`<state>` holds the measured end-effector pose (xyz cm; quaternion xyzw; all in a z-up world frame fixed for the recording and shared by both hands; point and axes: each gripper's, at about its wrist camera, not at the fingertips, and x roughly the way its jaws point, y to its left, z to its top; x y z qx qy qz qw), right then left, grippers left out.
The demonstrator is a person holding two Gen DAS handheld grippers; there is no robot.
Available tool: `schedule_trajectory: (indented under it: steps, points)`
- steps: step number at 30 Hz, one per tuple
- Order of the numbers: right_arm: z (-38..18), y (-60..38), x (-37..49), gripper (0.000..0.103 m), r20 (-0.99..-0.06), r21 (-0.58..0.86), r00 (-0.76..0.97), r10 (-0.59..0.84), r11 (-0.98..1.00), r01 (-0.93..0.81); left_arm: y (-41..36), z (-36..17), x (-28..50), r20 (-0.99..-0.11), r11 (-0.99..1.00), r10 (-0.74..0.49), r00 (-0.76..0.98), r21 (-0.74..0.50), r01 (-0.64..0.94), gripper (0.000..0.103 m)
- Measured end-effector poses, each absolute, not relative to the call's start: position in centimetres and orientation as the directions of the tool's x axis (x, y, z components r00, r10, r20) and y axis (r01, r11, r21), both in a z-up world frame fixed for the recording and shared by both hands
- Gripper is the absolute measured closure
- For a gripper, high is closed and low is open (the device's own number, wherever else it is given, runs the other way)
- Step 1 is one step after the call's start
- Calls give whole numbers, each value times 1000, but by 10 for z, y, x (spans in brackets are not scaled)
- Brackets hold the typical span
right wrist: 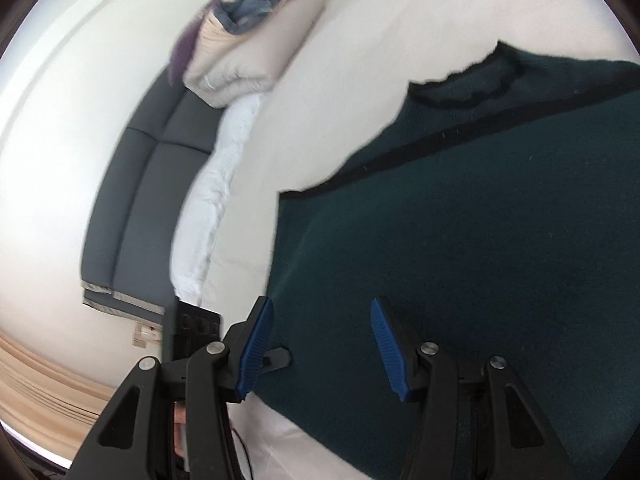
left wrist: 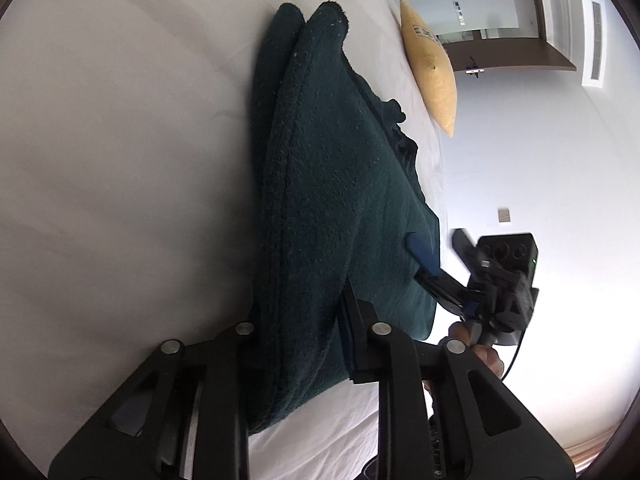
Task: Fold small clothes
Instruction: 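Lift and fold the sweater end over with the left tool toward the right tool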
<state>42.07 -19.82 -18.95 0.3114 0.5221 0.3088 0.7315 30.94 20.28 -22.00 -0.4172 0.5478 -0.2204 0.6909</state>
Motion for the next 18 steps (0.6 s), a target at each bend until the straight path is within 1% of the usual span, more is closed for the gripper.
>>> schedule_trajectory:
  steps: [1,3,7,9,13,14,16,18]
  points:
    - [-196,-197,423,50,-591,768,254,766,630,-113,203,-216,308,-577,562,-756,309,-814,-146,87]
    - [-203,-199,424,51,-576,780,258,776,616,-110,201,-205,306,-589,583,-739,325,-802,-128,88]
    - [-211,-217,424,51,-473,855,267,839,510,-89,184,-173,308,-609,627,-710,354,-775,-75,89]
    - [-210,-233,423,49,-422,887,270,866,456,-74,166,-152,311,-614,648,-701,363,-761,-35,89]
    - [-198,-282,424,38,-324,926,322,889,368,-83,108,-115,320,-638,702,-682,357,-708,76,89]
    - [-198,-294,425,35,-294,938,334,895,337,-78,90,-110,323,-644,711,-680,352,-696,100,89]
    - [-199,-321,427,26,-226,961,367,902,268,-67,53,-102,330,-655,723,-679,331,-674,150,89]
    - [-203,-340,429,22,-177,974,378,909,216,-62,15,-99,333,-669,733,-677,308,-651,197,89]
